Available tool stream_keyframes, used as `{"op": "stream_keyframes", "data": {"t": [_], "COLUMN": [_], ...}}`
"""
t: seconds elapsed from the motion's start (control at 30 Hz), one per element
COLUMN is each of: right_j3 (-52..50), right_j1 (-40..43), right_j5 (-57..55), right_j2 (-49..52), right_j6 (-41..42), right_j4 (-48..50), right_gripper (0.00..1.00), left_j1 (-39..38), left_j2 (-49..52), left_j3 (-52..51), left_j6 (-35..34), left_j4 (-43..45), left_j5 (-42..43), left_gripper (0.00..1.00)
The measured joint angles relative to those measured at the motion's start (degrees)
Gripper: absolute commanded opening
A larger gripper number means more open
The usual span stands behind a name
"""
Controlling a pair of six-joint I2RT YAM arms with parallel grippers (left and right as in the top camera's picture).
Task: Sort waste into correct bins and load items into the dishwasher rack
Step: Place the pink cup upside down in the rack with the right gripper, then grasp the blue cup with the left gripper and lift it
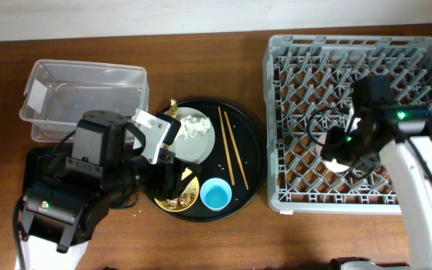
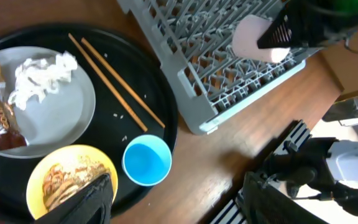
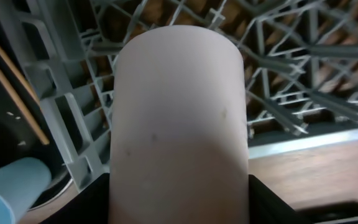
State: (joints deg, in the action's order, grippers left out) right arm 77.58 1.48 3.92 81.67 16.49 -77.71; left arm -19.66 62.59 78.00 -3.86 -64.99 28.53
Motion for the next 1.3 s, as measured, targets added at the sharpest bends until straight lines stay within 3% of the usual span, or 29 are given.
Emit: {"op": "stream_keyframes", "data": {"t": [0.17,0.27,0.33,0.53,0.7,0.77,0.83,0.97,1.03,1.13,1.23,1.3], "right_j3": [0.0,0.0,0.0,2.1,10.0,12.6,13.0,12.9,12.3,11.4,11.4,11.4], "right_j1": [1.4,1.4,1.4,1.4,1.4,1.4,1.4,1.4,1.4,1.4,1.4,1.4], "right_j5": [8.0,7.2,5.7,7.0,15.0,17.8,18.6,19.1,19.1,19.1,19.1,19.1], "right_j2": [6.4,6.7,6.7,5.8,-10.9,-26.6,-35.2,-40.7,-40.5,-40.4,-40.4,-40.4], "right_j6": [-4.2,-3.5,-2.3,-3.1,-4.6,-4.7,-4.7,-4.9,-4.9,-5.0,-5.1,-5.1], "right_j4": [-2.7,-2.3,-1.5,-3.7,-4.9,-6.3,-8.7,-13.5,-14.8,-15.5,-15.5,-15.5], "right_gripper": [0.53,0.77,0.84,0.89,0.92,0.92,0.91,0.92,0.92,0.92,0.92,0.92], "left_j1": [0.0,-0.4,-2.3,-10.6,-17.0,-20.6,-22.6,-22.9,-22.9,-22.9,-22.9,-22.9], "left_j2": [0.0,0.0,0.0,0.0,2.3,6.4,12.5,25.4,30.6,37.1,40.0,40.3], "left_j3": [0.0,0.0,0.0,0.0,-0.2,-1.7,-3.4,-4.1,-4.2,-4.3,-4.3,-4.3], "left_j6": [0.0,0.4,0.5,0.3,-3.5,-6.5,-8.8,-11.2,-11.7,-12.0,-12.5,-12.7], "left_j4": [-2.1,-3.7,-4.1,-4.5,-4.4,-2.1,0.2,5.4,6.3,6.6,6.8,6.8], "left_j5": [-1.3,-3.0,-3.8,-11.1,-21.1,-25.7,-28.8,-32.3,-32.9,-33.4,-33.4,-33.4], "left_gripper": [0.66,0.66,0.66,0.66,0.65,0.65,0.64,0.60,0.56,0.39,0.06,0.00]}}
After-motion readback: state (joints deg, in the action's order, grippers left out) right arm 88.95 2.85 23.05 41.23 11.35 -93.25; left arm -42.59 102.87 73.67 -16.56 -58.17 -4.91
